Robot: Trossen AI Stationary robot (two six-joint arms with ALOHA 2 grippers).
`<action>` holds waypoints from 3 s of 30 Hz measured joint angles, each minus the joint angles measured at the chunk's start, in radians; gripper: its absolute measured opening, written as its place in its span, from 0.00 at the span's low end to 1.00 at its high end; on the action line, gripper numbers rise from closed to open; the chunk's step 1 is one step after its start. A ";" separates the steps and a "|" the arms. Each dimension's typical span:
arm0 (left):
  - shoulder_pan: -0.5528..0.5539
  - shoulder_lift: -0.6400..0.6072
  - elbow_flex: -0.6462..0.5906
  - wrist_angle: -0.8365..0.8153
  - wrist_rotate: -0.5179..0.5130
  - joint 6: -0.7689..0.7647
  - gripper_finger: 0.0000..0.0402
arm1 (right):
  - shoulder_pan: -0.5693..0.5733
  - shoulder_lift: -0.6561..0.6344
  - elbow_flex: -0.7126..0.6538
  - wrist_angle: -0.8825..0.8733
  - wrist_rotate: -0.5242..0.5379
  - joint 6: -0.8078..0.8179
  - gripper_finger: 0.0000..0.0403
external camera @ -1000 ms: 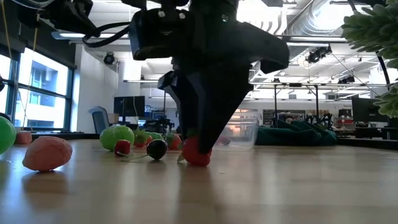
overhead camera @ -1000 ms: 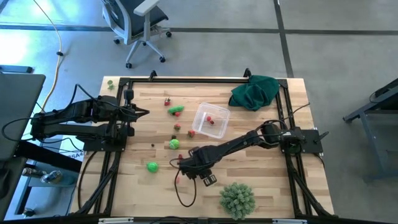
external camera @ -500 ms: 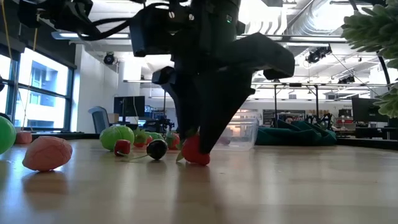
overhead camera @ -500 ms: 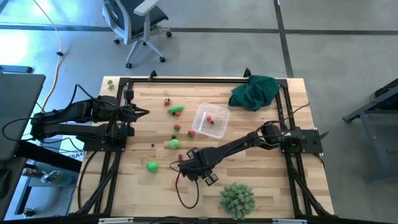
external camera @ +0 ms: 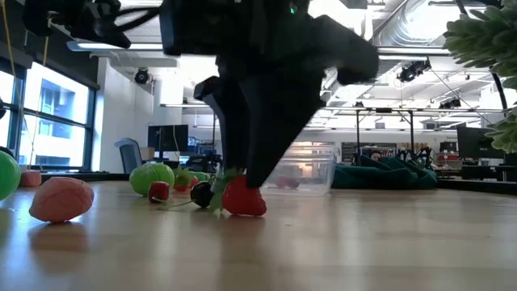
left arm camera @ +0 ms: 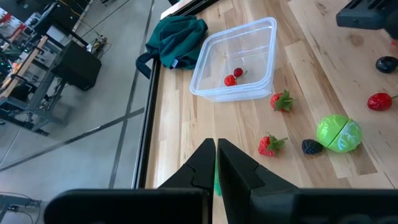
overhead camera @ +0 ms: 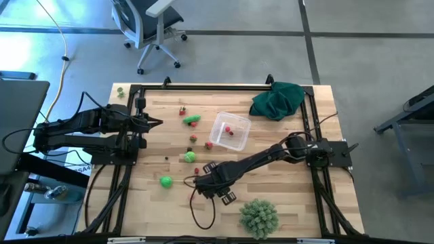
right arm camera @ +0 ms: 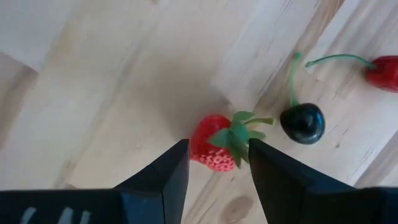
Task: Pick and placing Produce into tupperware
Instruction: Put the red strawberry into the transparent bin
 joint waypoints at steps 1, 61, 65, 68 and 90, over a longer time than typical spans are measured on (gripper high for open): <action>0.000 0.000 0.000 0.000 0.000 0.000 0.02 | 0.000 -0.005 0.000 0.000 -0.001 0.015 0.39; 0.000 0.000 0.000 0.000 0.000 0.000 0.02 | -0.053 -0.014 -0.006 -0.056 -0.059 0.823 0.45; 0.000 0.000 0.000 0.000 0.000 0.000 0.02 | -0.053 -0.014 -0.006 -0.056 -0.049 0.836 0.53; 0.000 0.000 0.000 0.000 0.000 0.000 0.02 | -0.050 -0.014 -0.006 -0.056 -0.068 0.849 0.57; 0.000 0.000 0.000 0.000 0.000 0.000 0.02 | -0.040 0.023 -0.008 -0.008 -0.079 0.823 0.58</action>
